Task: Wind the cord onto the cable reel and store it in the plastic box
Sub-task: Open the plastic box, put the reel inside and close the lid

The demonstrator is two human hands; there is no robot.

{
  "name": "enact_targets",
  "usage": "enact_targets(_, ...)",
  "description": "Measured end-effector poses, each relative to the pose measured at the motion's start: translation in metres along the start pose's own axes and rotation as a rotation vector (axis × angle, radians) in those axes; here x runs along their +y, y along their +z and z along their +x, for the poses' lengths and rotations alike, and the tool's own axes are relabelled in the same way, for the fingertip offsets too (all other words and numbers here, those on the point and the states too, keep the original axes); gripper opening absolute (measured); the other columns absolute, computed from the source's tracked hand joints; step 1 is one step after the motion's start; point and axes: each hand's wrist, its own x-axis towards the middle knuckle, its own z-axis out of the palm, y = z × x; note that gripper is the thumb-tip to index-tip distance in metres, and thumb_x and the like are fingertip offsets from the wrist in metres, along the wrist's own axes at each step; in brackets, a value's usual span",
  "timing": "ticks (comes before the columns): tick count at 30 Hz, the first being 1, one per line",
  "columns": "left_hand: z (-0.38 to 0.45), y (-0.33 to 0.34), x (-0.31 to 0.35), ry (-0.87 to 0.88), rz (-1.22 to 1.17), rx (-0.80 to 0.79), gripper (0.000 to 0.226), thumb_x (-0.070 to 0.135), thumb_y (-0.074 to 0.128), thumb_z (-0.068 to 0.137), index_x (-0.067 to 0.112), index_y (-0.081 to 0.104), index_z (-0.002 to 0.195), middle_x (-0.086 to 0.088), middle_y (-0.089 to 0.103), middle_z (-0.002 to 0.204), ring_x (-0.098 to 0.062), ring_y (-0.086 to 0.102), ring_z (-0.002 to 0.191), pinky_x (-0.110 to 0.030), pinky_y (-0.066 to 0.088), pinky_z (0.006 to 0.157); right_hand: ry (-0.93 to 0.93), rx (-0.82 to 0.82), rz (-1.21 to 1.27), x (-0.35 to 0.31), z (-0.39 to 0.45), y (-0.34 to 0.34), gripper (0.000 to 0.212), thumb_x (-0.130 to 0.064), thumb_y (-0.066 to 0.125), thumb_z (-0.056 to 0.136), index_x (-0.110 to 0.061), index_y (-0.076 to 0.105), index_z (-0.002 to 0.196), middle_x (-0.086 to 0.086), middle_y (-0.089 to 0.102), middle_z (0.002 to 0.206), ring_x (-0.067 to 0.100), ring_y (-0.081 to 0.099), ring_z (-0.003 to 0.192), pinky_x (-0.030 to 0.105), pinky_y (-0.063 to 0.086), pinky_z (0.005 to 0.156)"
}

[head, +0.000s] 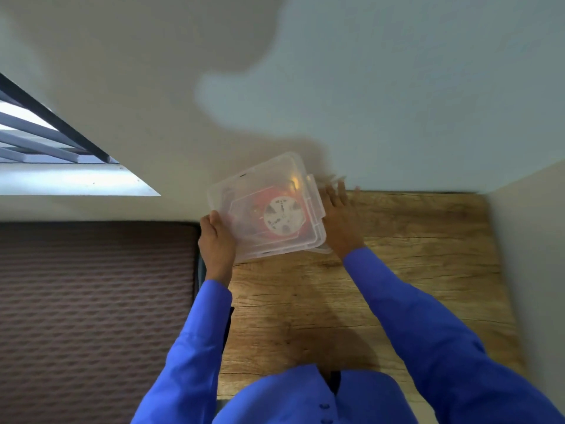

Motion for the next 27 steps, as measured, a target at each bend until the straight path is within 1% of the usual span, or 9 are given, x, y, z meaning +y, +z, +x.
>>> enact_targets(2,0.001,0.002,0.006,0.062,0.067,0.038,0.046,0.045,0.030,0.120,0.012,0.060,0.127,0.004,0.061,0.100,-0.029,0.062,0.101,-0.040,0.049,0.088,0.081,0.150,0.101,-0.002,-0.005,-0.001,0.044,-0.020,0.070,0.100,-0.007,0.065,0.142,0.016,0.065,0.148,0.050,0.045,0.149,0.083,0.031,0.114)
enact_targets(4,0.002,0.006,0.015,0.126,0.129,0.041,0.051,0.044,0.029,0.121,0.005,0.061,0.127,0.002,0.061,0.097,-0.029,0.061,0.097,-0.037,0.046,0.084,0.146,0.196,0.281,-0.001,-0.008,0.002,0.039,-0.012,0.066,0.102,-0.009,0.067,0.141,0.013,0.064,0.150,0.048,0.043,0.151,0.083,0.025,0.116)
enact_targets(7,0.005,0.013,0.027,0.238,0.226,0.014,0.050,0.042,0.028,0.122,0.005,0.061,0.122,0.001,0.062,0.094,-0.026,0.060,0.089,-0.037,0.045,0.076,0.274,0.247,0.830,-0.003,-0.012,-0.001,0.047,-0.003,0.058,0.104,-0.014,0.060,0.149,0.014,0.060,0.154,0.035,0.048,0.150,0.052,0.045,0.119)
enact_targets(9,0.007,0.018,0.034,0.294,0.291,0.006,0.046,0.039,0.028,0.122,0.007,0.061,0.121,0.004,0.061,0.091,-0.023,0.059,0.085,-0.035,0.042,0.070,0.452,0.312,1.212,-0.003,-0.013,-0.014,0.050,-0.017,0.058,0.100,-0.015,0.056,0.150,0.010,0.054,0.158,0.027,0.052,0.145,0.030,0.046,0.110)
enact_targets(11,0.010,0.022,0.037,0.330,0.345,0.013,0.046,0.036,0.030,0.122,0.003,0.062,0.126,-0.001,0.064,0.098,-0.025,0.060,0.089,-0.036,0.043,0.073,0.532,0.361,1.385,-0.003,-0.013,-0.025,0.054,-0.042,0.054,0.082,-0.009,0.067,0.123,0.014,0.065,0.131,0.026,0.062,0.118,0.033,0.053,0.092)
enact_targets(14,0.014,0.027,0.039,0.330,0.402,0.038,0.045,0.035,0.034,0.122,0.000,0.062,0.125,-0.008,0.065,0.101,-0.030,0.063,0.093,-0.039,0.045,0.077,0.557,0.267,1.430,0.008,-0.010,-0.033,0.037,-0.052,0.050,0.069,-0.019,0.062,0.081,0.002,0.064,0.078,0.027,0.059,0.079,0.041,0.050,0.073)
enact_targets(19,0.021,0.034,0.039,0.304,0.472,0.088,0.049,0.045,0.041,0.119,0.002,0.064,0.127,-0.015,0.073,0.110,-0.033,0.068,0.100,-0.040,0.045,0.077,0.633,0.077,1.497,0.039,-0.023,-0.034,0.023,-0.030,0.064,0.102,-0.021,0.079,0.117,-0.003,0.081,0.115,0.016,0.076,0.108,0.046,0.060,0.103)
enact_targets(23,0.022,0.038,0.035,0.377,0.588,0.146,0.055,0.053,0.043,0.117,0.006,0.072,0.124,-0.013,0.073,0.109,-0.033,0.069,0.100,-0.040,0.047,0.075,0.506,-0.105,1.481,0.035,-0.055,-0.028,0.031,-0.040,0.061,0.104,-0.017,0.080,0.113,0.005,0.083,0.101,0.025,0.081,0.089,0.045,0.068,0.077)
enact_targets(27,0.018,0.042,0.032,0.432,0.526,0.121,0.047,0.049,0.051,0.115,0.011,0.079,0.111,-0.009,0.069,0.115,-0.022,0.063,0.089,-0.037,0.051,0.076,0.591,0.132,1.154,0.017,-0.063,-0.018,0.026,-0.022,0.081,0.093,-0.012,0.077,0.118,-0.013,0.073,0.093,-0.006,0.069,0.069,0.000,0.049,0.058)
